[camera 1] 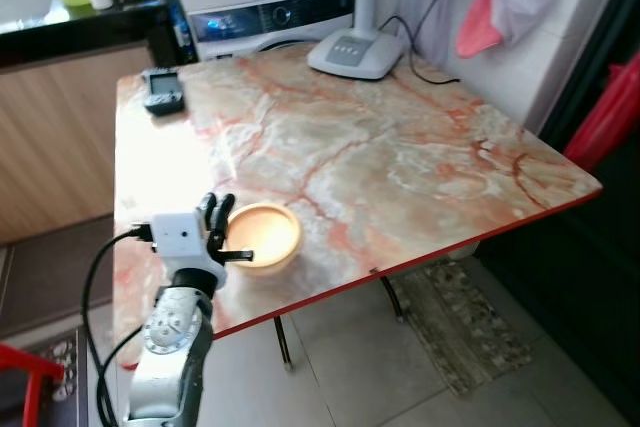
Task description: Restocking fridge
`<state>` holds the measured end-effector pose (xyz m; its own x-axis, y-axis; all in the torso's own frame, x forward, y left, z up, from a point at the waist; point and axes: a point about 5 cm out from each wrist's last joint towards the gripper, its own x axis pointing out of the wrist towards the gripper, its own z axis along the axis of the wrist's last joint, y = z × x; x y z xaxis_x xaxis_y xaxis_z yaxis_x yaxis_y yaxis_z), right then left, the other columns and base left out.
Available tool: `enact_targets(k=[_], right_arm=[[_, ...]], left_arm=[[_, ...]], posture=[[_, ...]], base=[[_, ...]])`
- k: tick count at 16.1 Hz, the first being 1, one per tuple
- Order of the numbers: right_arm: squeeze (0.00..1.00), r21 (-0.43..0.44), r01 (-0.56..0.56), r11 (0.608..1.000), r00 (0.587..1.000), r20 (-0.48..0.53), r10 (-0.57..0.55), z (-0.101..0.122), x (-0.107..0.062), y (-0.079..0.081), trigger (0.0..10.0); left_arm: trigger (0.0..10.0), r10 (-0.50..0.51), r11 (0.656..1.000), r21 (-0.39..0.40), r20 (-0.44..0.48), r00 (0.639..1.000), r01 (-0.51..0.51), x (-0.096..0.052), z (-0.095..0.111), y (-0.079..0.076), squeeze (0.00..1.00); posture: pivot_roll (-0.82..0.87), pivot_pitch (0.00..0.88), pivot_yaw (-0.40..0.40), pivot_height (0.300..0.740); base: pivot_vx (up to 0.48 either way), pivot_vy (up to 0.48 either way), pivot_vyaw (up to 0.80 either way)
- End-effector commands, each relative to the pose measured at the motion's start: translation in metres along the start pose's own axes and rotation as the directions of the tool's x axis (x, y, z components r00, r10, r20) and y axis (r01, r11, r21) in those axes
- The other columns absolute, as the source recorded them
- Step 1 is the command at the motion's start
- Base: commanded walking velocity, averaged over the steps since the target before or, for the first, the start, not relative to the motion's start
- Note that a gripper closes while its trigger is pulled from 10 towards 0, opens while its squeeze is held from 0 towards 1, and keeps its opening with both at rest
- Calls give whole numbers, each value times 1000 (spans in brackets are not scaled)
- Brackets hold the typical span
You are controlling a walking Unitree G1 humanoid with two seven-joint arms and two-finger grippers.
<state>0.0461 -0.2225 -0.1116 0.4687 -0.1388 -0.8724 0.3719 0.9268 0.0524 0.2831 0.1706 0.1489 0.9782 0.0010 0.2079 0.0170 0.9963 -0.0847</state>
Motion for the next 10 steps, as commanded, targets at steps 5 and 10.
enact_targets(k=[5,10], right_arm=[[0,-4,-1,1000,1000,-14,1,-4,-1,-1,10000],[0,-19,-18,1000,1000,-20,17,-5,-1,3,10000]], left_arm=[[10000,-1,1000,-11,-6,1000,1,1,4,1,1000],[10000,18,997,-70,-46,999,-21,6,2,12,580]], posture=[[110,79,-38,740],[152,85,-17,740]], base=[[0,0,0],[0,0,0]])
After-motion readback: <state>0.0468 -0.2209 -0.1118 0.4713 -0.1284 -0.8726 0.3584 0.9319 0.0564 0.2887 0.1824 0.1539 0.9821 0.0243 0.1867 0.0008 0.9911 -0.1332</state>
